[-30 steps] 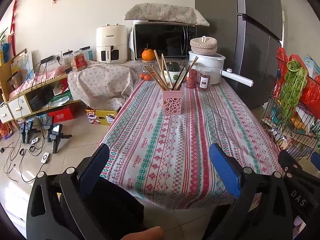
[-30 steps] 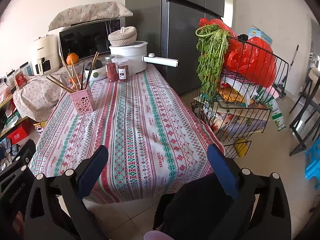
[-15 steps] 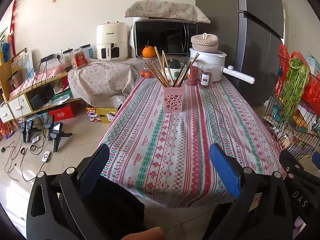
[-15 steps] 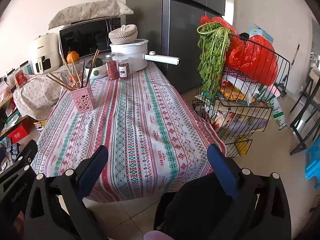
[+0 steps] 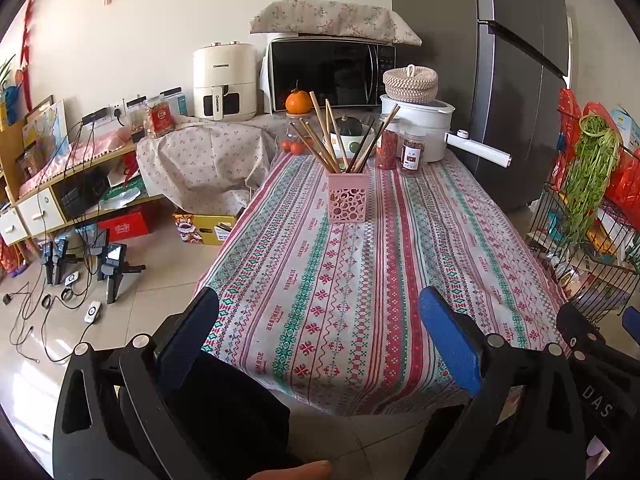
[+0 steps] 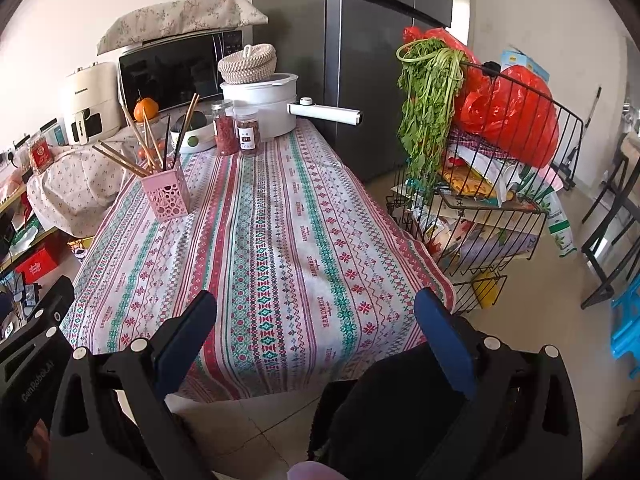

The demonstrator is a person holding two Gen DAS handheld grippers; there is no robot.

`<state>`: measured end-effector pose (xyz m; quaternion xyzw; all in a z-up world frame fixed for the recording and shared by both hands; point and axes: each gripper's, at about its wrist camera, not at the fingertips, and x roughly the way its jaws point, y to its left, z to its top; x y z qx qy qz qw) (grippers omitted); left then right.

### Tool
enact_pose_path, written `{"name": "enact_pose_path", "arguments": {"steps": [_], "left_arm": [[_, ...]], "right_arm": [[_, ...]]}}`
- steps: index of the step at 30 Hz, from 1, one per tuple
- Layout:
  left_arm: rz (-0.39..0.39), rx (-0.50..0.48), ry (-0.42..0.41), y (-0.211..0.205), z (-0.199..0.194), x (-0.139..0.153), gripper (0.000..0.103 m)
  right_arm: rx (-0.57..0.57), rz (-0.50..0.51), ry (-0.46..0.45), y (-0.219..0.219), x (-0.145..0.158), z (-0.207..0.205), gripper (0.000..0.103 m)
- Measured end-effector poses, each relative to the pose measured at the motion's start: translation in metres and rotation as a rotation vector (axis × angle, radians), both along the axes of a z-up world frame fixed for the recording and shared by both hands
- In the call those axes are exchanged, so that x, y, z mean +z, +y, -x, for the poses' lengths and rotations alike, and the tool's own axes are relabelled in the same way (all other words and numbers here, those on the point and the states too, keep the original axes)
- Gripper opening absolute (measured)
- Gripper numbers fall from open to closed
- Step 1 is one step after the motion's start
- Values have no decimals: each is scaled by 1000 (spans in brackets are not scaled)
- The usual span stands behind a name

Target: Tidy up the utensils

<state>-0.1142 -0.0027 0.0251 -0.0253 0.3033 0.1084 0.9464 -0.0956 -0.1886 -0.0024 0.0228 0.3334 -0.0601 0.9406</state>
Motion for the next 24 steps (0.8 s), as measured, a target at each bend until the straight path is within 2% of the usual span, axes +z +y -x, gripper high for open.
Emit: {"name": "enact_pose_path", "arguments": {"steps": [9, 13, 16, 18, 20, 24], "left_arm": [[-17, 12, 2, 0, 1, -4, 96], [-7, -18, -9, -1, 3, -6, 87], [-2, -19, -9, 0, 3, -6, 86], [-3, -17, -6, -1, 1, -5, 87], [-10, -10, 1, -1, 1, -6, 95], [-5, 5, 10, -1, 0, -5, 96]], "right_arm": [[0, -1, 14, 1, -3, -1, 96], [-1, 0, 14, 1, -4, -1, 96], [-1, 0, 16, 1, -5, -2, 96], [-2, 1, 19, 1, -6, -3, 96], [-3, -1, 20, 1, -5, -3, 96], [-5, 0, 16, 0, -5, -2, 96]]}}
